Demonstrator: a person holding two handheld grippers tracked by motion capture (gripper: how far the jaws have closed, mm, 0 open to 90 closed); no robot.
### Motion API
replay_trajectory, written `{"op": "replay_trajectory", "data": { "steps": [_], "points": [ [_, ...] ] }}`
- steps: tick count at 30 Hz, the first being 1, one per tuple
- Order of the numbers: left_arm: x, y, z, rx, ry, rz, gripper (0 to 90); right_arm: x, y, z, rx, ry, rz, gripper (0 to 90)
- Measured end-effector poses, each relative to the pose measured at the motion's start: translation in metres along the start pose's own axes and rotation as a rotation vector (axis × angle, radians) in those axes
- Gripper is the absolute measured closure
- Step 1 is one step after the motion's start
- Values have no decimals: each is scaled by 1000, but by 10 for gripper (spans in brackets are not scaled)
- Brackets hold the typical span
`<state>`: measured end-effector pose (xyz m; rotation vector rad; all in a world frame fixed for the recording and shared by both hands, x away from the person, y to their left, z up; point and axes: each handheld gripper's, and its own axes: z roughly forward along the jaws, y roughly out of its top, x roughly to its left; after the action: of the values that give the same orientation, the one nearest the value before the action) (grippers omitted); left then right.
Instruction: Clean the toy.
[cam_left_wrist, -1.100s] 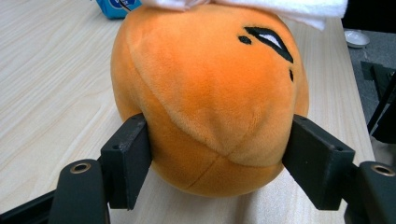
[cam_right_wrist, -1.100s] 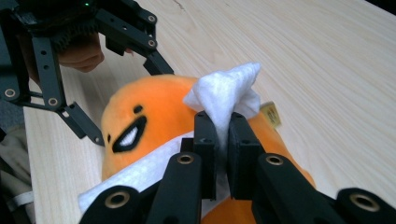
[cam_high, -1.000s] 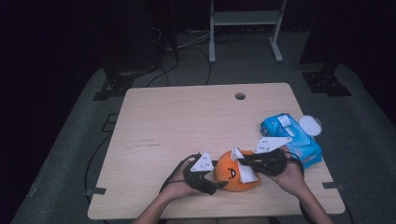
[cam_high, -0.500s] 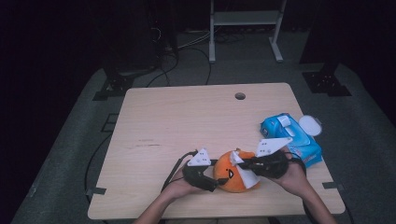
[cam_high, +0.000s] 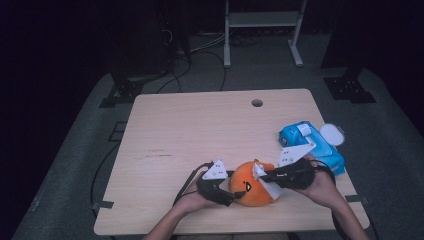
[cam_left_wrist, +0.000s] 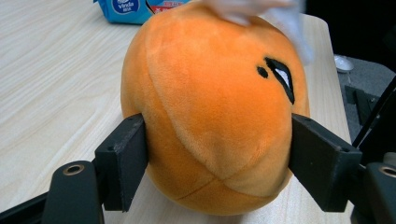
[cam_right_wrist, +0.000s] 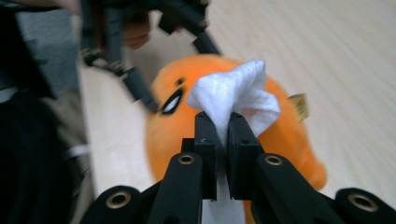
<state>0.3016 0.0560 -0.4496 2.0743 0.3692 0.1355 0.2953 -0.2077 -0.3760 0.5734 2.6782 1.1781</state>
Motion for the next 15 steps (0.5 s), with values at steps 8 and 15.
{"op": "replay_trajectory", "data": {
  "steps": [8,15],
  "points": [
    [-5,1,0,13,7,52,285,-7,8,23,-38,-45,35,784],
    [2,0,1,13,-19,-55,186,-6,-3,35,-136,-32,128,823]
  ]
}}
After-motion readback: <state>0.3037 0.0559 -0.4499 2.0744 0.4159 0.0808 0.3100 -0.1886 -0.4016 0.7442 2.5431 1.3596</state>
